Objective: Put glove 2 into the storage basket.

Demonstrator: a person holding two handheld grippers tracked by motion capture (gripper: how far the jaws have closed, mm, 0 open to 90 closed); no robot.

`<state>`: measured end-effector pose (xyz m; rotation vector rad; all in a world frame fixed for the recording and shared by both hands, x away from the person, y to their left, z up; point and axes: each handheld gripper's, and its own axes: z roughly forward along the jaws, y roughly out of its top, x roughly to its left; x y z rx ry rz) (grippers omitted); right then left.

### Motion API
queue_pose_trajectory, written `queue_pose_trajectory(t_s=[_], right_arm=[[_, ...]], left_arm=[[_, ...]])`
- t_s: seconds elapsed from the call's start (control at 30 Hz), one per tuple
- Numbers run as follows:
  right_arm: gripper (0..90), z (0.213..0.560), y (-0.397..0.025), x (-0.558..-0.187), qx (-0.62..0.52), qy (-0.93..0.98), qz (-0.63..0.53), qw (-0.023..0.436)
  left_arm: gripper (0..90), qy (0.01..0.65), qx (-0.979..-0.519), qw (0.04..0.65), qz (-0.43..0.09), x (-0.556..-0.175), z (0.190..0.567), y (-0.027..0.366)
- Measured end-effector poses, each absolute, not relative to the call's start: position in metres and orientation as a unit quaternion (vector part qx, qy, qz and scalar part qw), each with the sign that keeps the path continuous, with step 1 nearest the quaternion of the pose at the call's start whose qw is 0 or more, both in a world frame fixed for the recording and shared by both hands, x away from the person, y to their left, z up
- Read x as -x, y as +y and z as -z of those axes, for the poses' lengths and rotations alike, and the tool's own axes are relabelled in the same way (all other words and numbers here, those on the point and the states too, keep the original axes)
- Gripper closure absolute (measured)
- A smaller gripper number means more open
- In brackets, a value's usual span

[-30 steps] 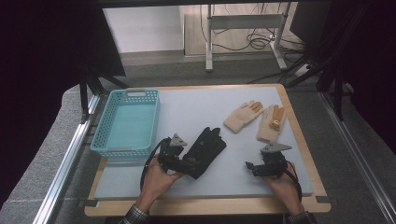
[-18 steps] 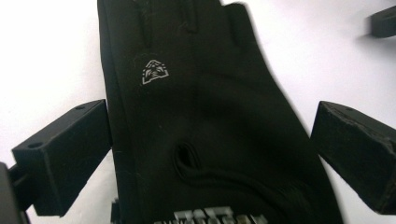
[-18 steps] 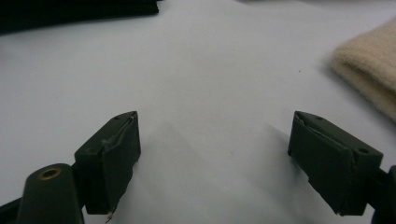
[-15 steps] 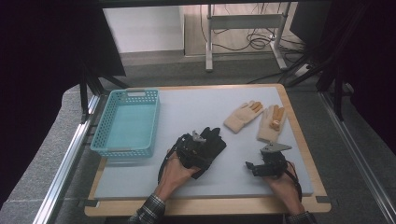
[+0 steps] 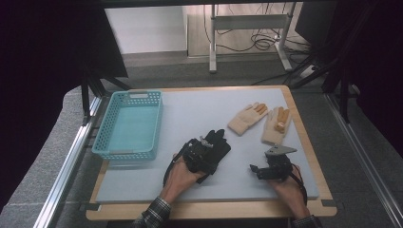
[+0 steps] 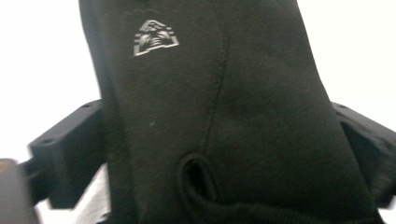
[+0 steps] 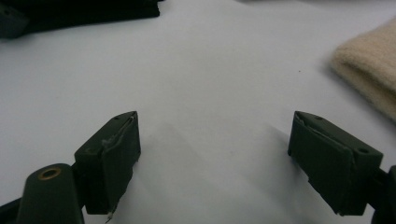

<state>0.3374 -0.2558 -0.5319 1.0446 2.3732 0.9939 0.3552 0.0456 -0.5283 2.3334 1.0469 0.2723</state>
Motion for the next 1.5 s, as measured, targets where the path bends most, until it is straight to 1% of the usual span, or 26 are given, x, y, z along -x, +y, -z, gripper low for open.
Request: queue_pose_trajectory(t_s=[0.07, 0.13, 0.2, 0.23, 0.33, 0.4, 0.47, 0.63, 0.93, 1.17, 1.5], right_arm=[[16.3, 0.532, -0.256, -0.337, -0.370, 0.840, -0.352, 0.181], [16.2, 0.532, -0.256, -0.337, -0.370, 0.840, -0.352, 0.181], [16.3, 0.532, -0.256, -0.337, -0.370, 0.841, -0.352, 0.182], [16.2, 0.532, -0.256, -0.337, -0.370, 0.841, -0.352, 0.182], [16.3, 0.532, -0.256, -0.337, -0.370, 0.840, -0.352, 0.182], [16.2, 0.532, -0.256, -0.337, -0.370, 0.840, -0.352, 0.183], [16.2, 0.532, -0.256, -0.337, -0.370, 0.840, -0.352, 0.182], [16.2, 0.532, -0.256, -0.337, -0.370, 0.840, -0.352, 0.182], [16.2, 0.532, -0.256, -0.337, -0.370, 0.840, -0.352, 0.182], [16.2, 0.532, -0.256, -0.337, -0.370, 0.840, -0.352, 0.182], [16.2, 0.532, -0.256, -0.338, -0.369, 0.841, -0.352, 0.182]], left_arm=[[18.5, 0.392, -0.870, 0.282, -0.103, -0.356, 0.526, 0.049], [33.5, 0.387, -0.871, 0.285, -0.105, -0.357, 0.524, 0.054], [43.9, 0.386, -0.870, 0.288, -0.104, -0.359, 0.523, 0.059], [50.9, 0.388, -0.868, 0.291, -0.104, -0.360, 0.523, 0.061], [62.3, 0.390, -0.865, 0.300, -0.096, -0.361, 0.522, 0.065], [66.3, 0.389, -0.866, 0.296, -0.104, -0.361, 0.519, 0.065], [67.1, 0.389, -0.868, 0.286, -0.119, -0.362, 0.513, 0.066], [67.0, 0.405, -0.852, 0.307, -0.125, -0.369, 0.492, 0.078], [66.2, 0.440, -0.828, 0.315, -0.149, -0.385, 0.452, 0.107], [65.9, 0.475, -0.805, 0.316, -0.165, -0.394, 0.432, 0.145], [65.2, 0.532, -0.766, 0.310, -0.184, -0.403, 0.412, 0.208]])
